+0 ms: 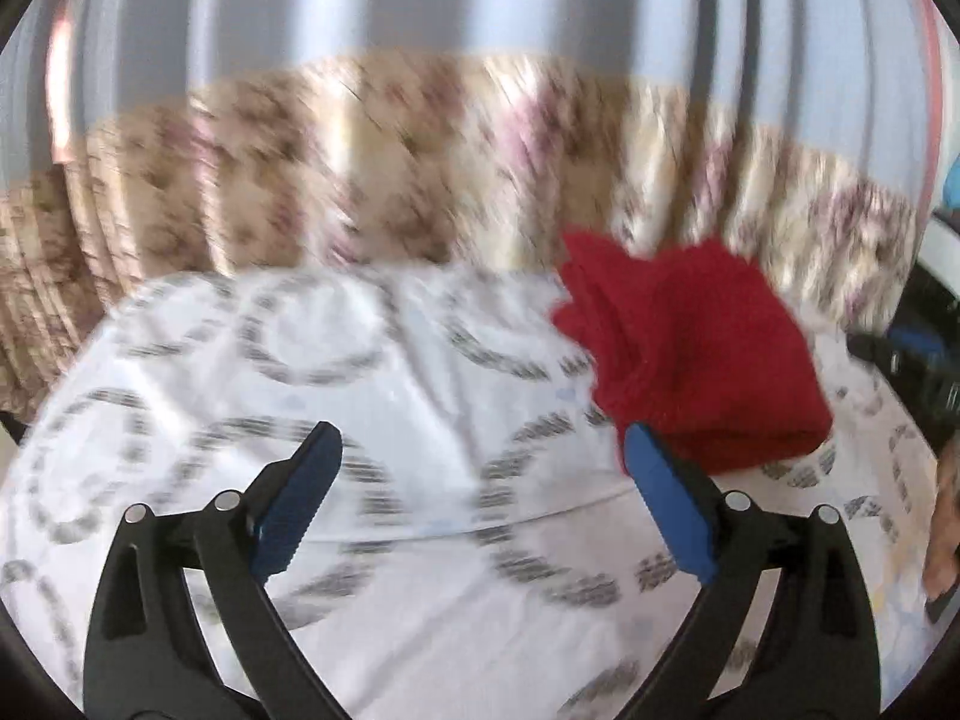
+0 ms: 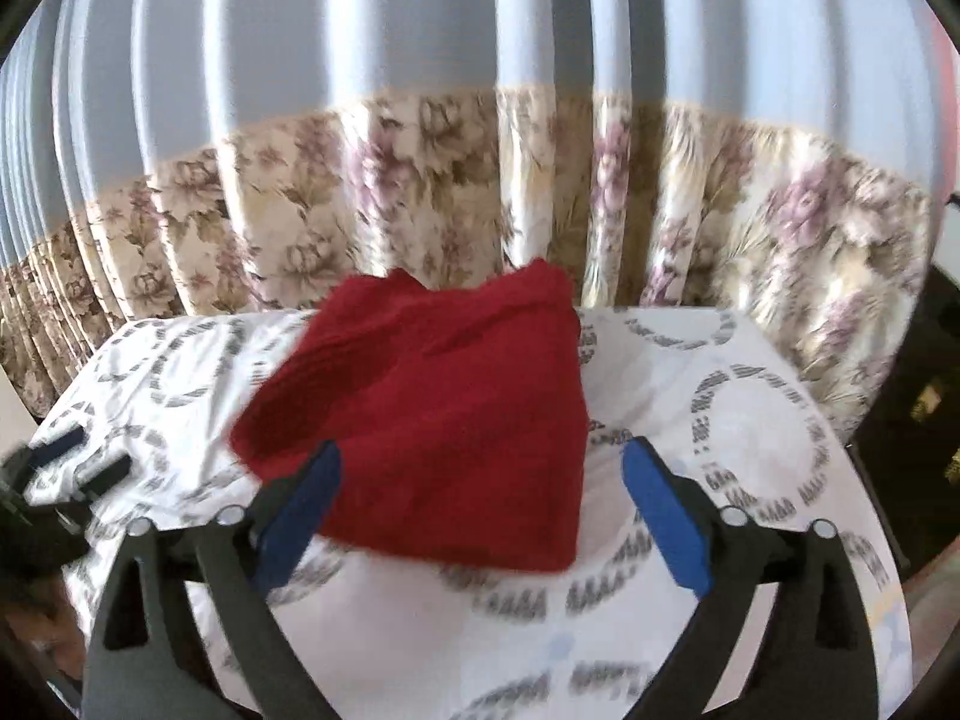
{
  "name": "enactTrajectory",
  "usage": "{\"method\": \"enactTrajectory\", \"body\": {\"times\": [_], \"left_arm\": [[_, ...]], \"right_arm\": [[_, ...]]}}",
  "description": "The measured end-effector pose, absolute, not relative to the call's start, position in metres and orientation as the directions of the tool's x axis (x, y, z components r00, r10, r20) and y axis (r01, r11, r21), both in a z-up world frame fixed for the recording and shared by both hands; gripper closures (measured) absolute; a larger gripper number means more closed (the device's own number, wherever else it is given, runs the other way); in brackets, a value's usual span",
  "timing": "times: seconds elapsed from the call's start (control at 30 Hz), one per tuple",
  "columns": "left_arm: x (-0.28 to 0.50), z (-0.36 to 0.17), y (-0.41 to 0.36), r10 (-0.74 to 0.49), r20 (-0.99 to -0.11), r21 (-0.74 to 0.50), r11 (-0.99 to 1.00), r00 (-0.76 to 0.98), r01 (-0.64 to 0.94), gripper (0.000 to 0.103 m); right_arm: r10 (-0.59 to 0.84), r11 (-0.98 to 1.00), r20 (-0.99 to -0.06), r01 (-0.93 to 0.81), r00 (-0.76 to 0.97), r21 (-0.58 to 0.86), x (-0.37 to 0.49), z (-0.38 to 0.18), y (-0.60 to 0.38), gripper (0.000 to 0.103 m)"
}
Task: Fold small clothes
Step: 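Release the folded sweater with both grippers and pull back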
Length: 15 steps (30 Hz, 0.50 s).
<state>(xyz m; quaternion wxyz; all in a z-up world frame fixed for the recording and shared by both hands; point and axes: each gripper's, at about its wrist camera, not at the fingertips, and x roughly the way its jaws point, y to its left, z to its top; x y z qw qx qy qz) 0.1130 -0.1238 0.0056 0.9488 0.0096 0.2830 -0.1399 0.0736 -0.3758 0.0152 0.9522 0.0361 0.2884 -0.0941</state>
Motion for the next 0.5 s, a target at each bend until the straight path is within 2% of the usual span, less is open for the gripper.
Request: {"method": "enactTrajectory", "body": {"times": [0.07,0.17,0.27,0.37,0.5], "left_arm": [[0.091,0.02,-0.097,-0.207,-0.47,-0.031,0.975,0.858,0.219,0.003],[0.073,0.026,-0.069,-0.141,-0.425,-0.005,0.988,0.894,0.153,0.003],[0.068,0.021,-0.047,-0.122,-0.438,-0.053,0.992,0.891,0.11,0.003],[0.073,0.014,-0.036,-0.104,-0.476,-0.096,0.993,0.873,0.066,0.003],[0.074,0.002,-0.042,-0.054,-0.499,-0.023,0.999,0.865,0.049,0.003]], "right_arm": [[-0.188,0.979,-0.518,0.202,0.834,-0.029,0.056,0.02,-0.355,0.004],[-0.232,0.973,-0.466,0.211,0.854,-0.098,0.038,0.023,-0.322,0.002],[-0.303,0.951,-0.45,0.294,0.84,-0.091,0.03,0.017,-0.296,0.002],[-0.217,0.973,-0.475,0.23,0.853,-0.031,0.022,0.002,-0.28,0.002],[-0.309,0.95,-0.456,0.287,0.834,-0.119,0.021,-0.01,-0.267,0.002]]}}
